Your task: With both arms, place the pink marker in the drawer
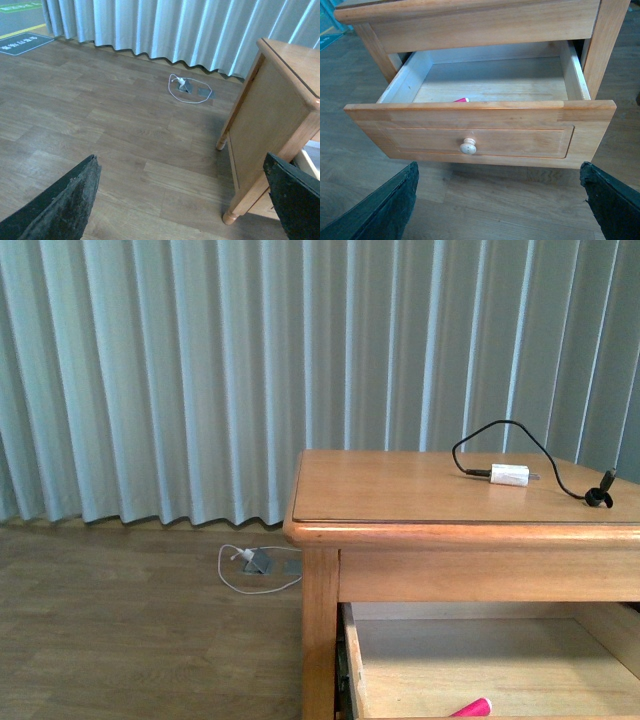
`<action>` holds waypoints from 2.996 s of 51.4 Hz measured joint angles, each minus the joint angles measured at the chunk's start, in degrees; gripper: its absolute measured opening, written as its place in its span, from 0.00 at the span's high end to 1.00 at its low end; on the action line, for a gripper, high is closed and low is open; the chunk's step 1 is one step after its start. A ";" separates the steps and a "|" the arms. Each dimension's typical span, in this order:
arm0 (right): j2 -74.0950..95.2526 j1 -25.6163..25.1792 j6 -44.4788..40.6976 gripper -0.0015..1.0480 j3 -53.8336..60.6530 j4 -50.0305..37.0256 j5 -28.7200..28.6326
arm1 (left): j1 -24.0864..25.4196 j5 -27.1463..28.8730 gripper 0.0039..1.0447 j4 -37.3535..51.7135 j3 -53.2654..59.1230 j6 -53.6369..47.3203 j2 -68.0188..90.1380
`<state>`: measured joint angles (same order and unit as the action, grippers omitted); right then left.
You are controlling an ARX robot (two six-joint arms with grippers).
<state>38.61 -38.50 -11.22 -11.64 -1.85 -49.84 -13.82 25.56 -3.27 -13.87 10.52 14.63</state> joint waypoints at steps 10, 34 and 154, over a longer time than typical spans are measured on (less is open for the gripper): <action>0.00 0.00 0.00 0.08 0.00 0.00 0.00 | 0.33 -0.07 0.06 -0.02 0.07 0.96 -0.50; 0.00 0.00 0.00 0.08 0.00 0.00 0.00 | 13.55 -25.40 0.81 1.88 7.58 -9.64 -9.29; 70.69 36.72 8.22 0.08 -23.41 -41.57 45.53 | 13.66 -25.53 0.05 3.04 12.50 -10.27 -14.45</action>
<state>109.30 -1.78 -3.01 -35.05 -43.42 -4.32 -0.16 0.03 -0.23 -1.37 0.25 0.19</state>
